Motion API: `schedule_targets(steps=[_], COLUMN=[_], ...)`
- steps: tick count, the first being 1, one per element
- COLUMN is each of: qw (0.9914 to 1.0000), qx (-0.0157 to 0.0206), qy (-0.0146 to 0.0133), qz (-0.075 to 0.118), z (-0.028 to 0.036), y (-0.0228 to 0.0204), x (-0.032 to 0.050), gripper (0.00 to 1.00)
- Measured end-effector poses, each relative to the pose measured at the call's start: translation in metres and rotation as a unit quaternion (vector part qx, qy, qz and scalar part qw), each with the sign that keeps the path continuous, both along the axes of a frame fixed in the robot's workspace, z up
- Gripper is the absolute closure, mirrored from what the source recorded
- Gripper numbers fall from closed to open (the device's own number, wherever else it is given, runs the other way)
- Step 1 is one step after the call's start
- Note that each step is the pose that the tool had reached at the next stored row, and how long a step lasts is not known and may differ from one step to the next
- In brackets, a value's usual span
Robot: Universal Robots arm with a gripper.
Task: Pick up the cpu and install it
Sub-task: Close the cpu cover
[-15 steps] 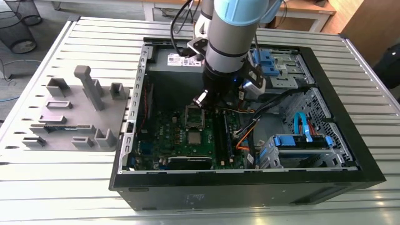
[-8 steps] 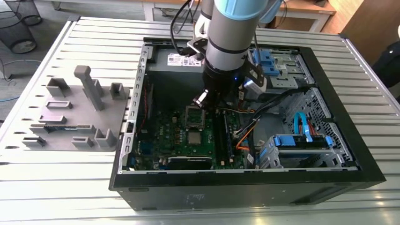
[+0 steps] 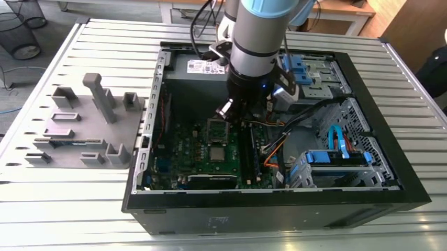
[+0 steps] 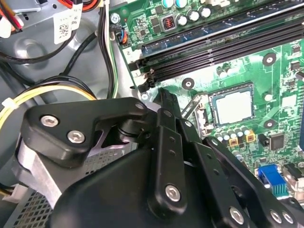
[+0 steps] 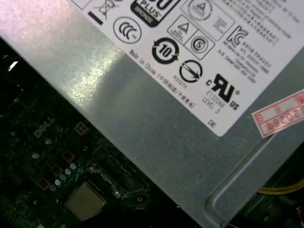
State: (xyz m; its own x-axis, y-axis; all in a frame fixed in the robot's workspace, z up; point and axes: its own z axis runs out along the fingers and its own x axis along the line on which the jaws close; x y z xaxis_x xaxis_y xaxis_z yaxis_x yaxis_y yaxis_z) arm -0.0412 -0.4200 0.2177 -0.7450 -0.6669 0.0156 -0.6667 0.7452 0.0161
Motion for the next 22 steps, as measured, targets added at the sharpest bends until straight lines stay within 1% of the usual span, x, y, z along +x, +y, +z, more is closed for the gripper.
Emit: schedule_targets(steps=[5, 11, 13, 17, 19, 22], qw=[1.0, 0.99998, 0.99997, 0.99991, 0.99988, 0.99984], qx=[-0.0019, -0.0055, -0.0074, -0.0136, -0.0157, -0.0177], qy=[0.0, 0.0, 0.0, 0.0, 0.0, -0.0001], qz=[0.0, 0.0, 0.0, 0.001, 0.002, 0.002], z=[0.005, 0.0089, 0.0097, 0.0107, 0.0116, 0.0119], y=[0.0, 0.0, 0.0, 0.0001, 0.0001, 0.0003], x=[0.0, 0.0, 0.0, 0.0, 0.0, 0.0], gripper=[0.89, 0.89, 0.89, 0.89, 0.89, 0.89])
